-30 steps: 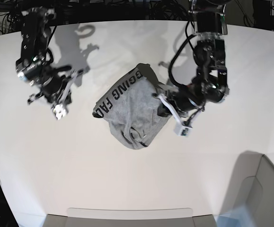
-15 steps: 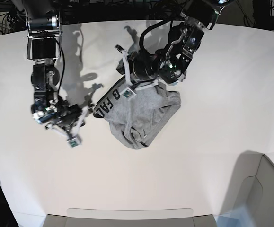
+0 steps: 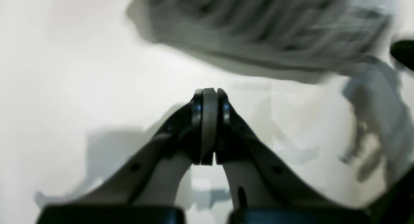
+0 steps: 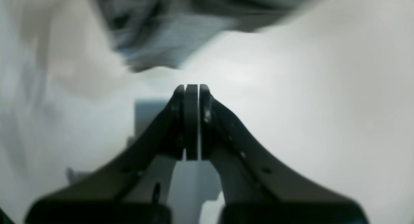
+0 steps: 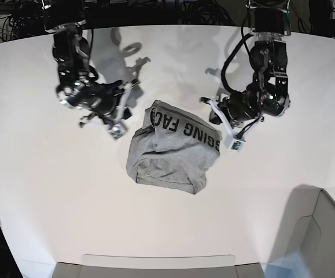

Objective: Fold the T-shirt properly
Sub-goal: 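Release the bundle with the right gripper and raise it away, then grasp the bundle's edge with the left gripper and drag it sideways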

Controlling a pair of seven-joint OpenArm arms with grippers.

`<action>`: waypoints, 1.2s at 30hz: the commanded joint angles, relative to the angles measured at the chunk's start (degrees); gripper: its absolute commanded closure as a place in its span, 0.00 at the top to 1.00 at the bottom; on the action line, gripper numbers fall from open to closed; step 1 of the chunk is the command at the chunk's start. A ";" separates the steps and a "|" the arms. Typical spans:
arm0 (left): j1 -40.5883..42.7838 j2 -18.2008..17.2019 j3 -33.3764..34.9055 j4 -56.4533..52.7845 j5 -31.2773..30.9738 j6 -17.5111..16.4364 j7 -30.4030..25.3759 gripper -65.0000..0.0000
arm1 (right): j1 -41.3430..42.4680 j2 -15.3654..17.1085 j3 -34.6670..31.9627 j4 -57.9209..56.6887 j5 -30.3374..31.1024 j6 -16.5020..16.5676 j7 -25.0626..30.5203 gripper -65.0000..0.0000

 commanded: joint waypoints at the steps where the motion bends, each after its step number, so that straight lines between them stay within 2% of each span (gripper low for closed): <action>1: 0.66 -0.17 -0.28 3.38 -0.88 -0.10 -1.08 0.00 | -0.96 0.44 3.05 2.32 0.10 0.00 0.71 0.01; 3: 1.80 0.79 -0.45 6.72 -0.88 -0.01 -3.54 0.00 | -2.98 0.44 7.71 4.34 0.36 0.09 0.71 0.00; 5: 2.15 2.82 -0.54 7.96 -0.88 -0.01 -8.72 0.00 | -5.09 0.44 12.46 5.49 0.36 0.18 0.71 0.00; 10: 0.22 7.56 1.75 3.82 -0.52 -0.01 -20.86 0.00 | -9.13 0.18 19.40 5.84 0.45 0.53 0.80 0.00; 15: -5.32 9.67 6.67 -8.92 -0.52 0.08 -32.11 0.00 | -11.86 -0.35 23.71 5.84 0.45 7.74 0.80 0.00; 18: -6.64 9.85 8.87 -20.09 -0.44 0.08 -42.75 0.00 | -12.21 -2.46 28.19 5.84 0.01 11.17 0.80 0.00; 22: -8.66 9.76 8.95 -37.50 -0.44 0.08 -54.17 0.00 | -12.39 -2.81 33.56 5.84 0.01 14.51 0.27 0.00; 26: -9.28 9.67 9.31 -50.33 -0.44 -0.18 -59.45 0.00 | -13.97 -2.81 36.55 5.84 0.01 16.18 0.62 0.00; 29: -8.92 9.59 9.04 -57.01 -0.44 -0.18 -64.20 0.00 | -14.58 -2.81 37.51 5.84 0.01 16.18 0.44 0.00; 34: -8.92 5.72 8.60 -66.59 -0.88 -0.01 -71.41 0.00 | -15.02 -2.90 37.69 7.16 0.01 16.09 0.27 0.00; 36: -8.92 3.08 4.74 -68.70 -0.96 -0.18 -72.11 0.00 | -15.81 -2.99 37.34 8.48 0.10 16.09 0.27 0.00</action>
